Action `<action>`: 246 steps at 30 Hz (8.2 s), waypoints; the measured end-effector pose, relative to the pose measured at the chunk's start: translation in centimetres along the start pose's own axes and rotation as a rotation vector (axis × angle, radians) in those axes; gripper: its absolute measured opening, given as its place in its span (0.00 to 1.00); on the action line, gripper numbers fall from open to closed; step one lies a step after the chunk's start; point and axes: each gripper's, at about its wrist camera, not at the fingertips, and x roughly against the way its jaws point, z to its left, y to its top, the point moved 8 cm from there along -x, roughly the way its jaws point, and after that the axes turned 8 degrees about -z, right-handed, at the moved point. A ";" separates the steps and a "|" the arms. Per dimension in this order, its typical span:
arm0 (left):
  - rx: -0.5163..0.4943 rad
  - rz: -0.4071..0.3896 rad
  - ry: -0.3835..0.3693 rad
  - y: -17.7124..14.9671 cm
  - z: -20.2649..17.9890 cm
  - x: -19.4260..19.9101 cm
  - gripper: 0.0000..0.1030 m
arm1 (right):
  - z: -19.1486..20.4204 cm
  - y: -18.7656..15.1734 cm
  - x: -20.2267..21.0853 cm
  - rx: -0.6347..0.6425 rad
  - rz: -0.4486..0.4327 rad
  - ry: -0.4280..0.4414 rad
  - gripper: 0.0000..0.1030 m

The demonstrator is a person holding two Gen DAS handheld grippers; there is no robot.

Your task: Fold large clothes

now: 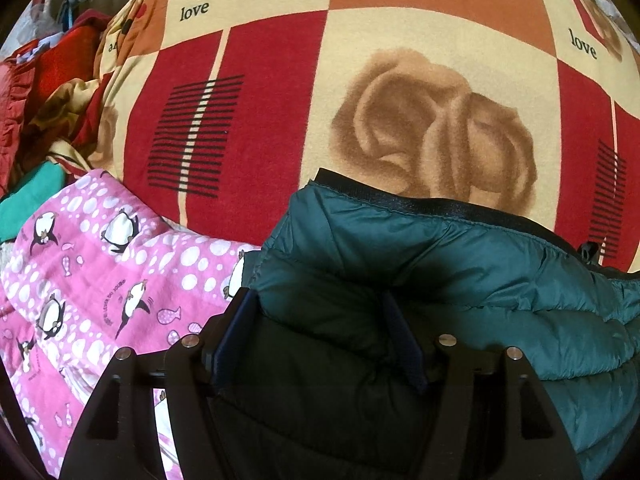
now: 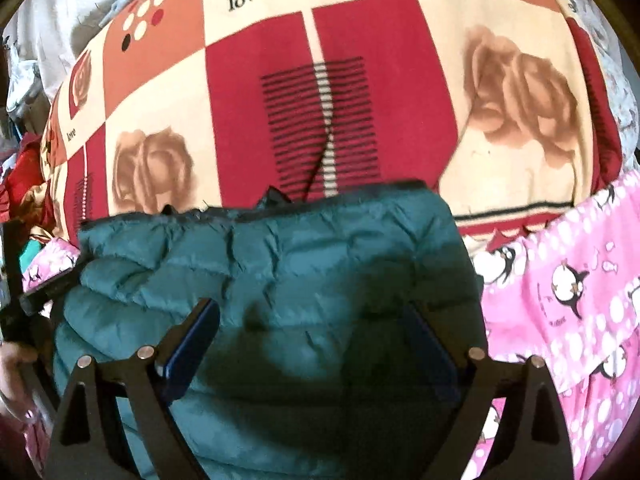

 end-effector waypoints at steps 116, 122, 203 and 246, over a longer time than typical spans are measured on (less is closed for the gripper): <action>0.322 0.289 -0.475 -6.3 0.0 -0.2 0.46 | -5.8 -4.5 -4.2 -0.323 0.241 0.217 0.99; 0.278 0.223 -0.519 -5.2 -0.8 2.9 0.07 | -4.1 -3.4 -1.0 -0.339 0.147 0.329 0.49; -0.197 -0.070 -0.013 -14.5 -1.4 28.4 0.48 | 12.3 -15.1 23.2 -0.066 0.023 -0.007 0.95; -0.116 -0.031 -0.033 -14.9 -0.9 27.6 0.48 | 13.3 -15.1 22.7 -0.037 0.021 -0.010 0.96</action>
